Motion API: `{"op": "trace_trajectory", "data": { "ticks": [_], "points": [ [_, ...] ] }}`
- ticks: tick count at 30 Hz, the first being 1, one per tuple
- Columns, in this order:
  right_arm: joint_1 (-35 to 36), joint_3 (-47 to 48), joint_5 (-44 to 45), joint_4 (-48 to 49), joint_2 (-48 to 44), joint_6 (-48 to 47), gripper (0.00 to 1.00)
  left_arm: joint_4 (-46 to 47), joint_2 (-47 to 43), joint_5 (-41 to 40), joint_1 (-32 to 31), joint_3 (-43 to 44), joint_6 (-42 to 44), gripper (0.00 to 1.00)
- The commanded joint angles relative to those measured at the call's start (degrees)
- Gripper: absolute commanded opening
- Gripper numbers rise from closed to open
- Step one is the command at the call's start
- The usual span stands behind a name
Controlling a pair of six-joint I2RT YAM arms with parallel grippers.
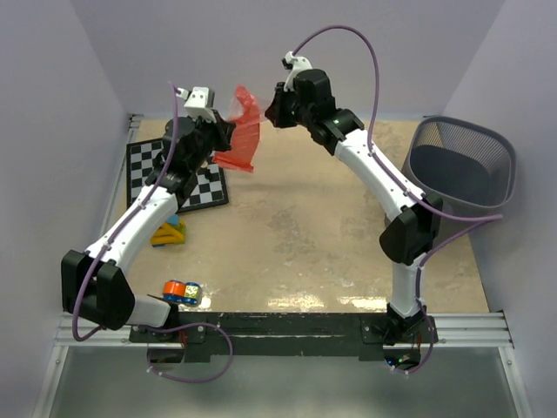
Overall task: Put the trash bags into the trash bin
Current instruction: Unfold the trash bag at the center of the board.
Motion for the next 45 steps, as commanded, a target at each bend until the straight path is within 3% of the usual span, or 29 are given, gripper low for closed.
{"op": "trace_trajectory", "data": {
  "ticks": [1, 5, 8, 10, 17, 23, 28, 35, 45],
  "points": [
    [-3.8, -5.5, -6.6, 2.3, -6.0, -5.7, 0.02, -0.2, -3.1, -5.1, 2.0, -0.9, 1.0, 0.0],
    [-4.0, -11.8, -27.3, 6.2, -8.9, -15.3, 0.33, 1.2, -3.2, -2.4, 2.0, -1.9, 2.0, 0.0],
    [-4.2, -11.6, -30.1, 6.3, -10.3, -22.1, 0.5, 2.3, -3.6, 0.8, 2.0, -2.9, 3.4, 0.0],
    [-4.4, -10.6, -30.3, 7.2, -10.9, -24.7, 0.54, 2.5, -4.0, 1.3, 2.0, -3.3, 3.9, 0.0],
    [-4.1, -3.5, -40.7, 3.8, -7.8, -31.3, 0.56, 2.7, -4.1, 2.5, 2.0, -3.5, 3.8, 0.0],
    [-3.0, -3.8, -37.9, 4.9, -8.5, -36.8, 0.58, 2.2, -4.3, 3.5, 2.0, -3.3, 4.1, 0.0],
    [-2.3, -4.3, -36.2, 5.6, -8.6, -47.2, 0.59, 2.1, -4.3, 5.2, 2.1, -3.2, 4.1, 0.0],
    [-2.1, -2.0, -35.8, 5.4, -6.4, -52.5, 0.59, 2.0, -4.1, 7.1, 2.0, -2.7, 5.5, 0.0],
    [-0.3, 3.2, -37.3, -1.7, -1.5, -59.7, 0.56, 2.4, -3.6, 8.5, 2.1, -2.5, 5.5, 0.0]
  ]
}}
